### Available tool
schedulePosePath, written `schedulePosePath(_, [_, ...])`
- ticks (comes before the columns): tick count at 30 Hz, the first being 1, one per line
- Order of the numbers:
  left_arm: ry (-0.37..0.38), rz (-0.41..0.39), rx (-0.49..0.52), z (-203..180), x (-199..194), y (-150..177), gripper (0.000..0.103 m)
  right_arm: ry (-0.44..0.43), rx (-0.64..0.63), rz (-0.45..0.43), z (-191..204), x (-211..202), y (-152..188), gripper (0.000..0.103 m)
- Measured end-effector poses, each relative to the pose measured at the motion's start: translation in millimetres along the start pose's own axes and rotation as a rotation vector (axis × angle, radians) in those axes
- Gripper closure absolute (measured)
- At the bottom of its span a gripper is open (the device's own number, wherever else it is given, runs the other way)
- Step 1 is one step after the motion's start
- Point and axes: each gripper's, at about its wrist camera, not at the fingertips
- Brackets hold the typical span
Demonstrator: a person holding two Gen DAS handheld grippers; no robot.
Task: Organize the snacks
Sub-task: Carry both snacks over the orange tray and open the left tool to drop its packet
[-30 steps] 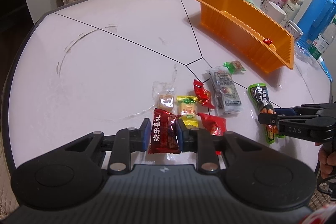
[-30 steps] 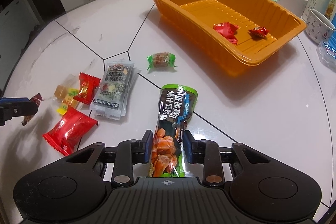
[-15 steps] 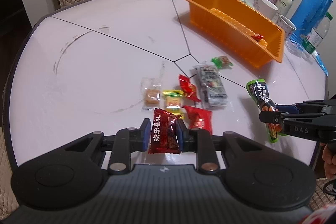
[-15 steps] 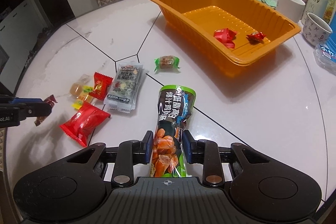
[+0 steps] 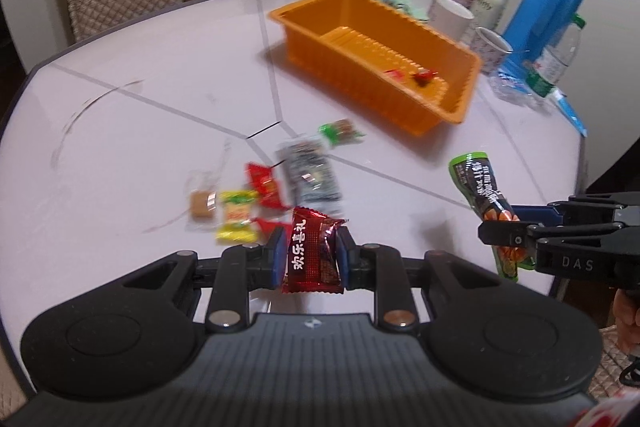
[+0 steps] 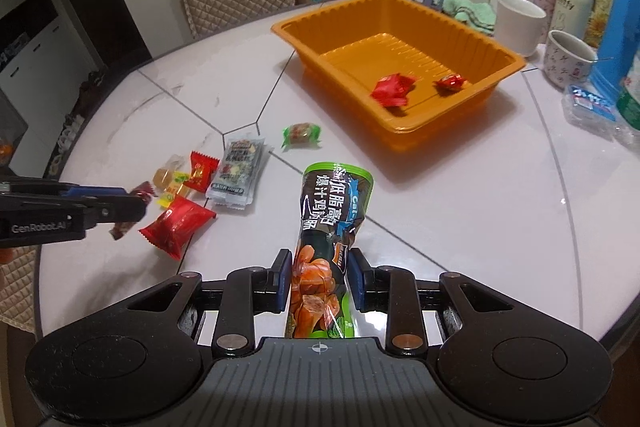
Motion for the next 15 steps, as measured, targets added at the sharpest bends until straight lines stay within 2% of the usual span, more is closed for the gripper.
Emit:
schedulePosePath(9, [0.026,-0.024,0.058,-44.7,6.1,-35.4,0.080,-0.006,0.018,-0.040,-21.2,-28.6,-18.4,0.073])
schedulePosePath(15, [0.020,-0.053,0.076,-61.7,11.8,-71.4,0.080,-0.025,0.006,-0.070,-31.2,-34.2,-45.3,0.073])
Point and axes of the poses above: each gripper's, at about its wrist camera, not at the fingertips, and x roughly the way its jaws point, z to its left, y to its underside, and after that the axes turned 13 degrees about z, right-handed
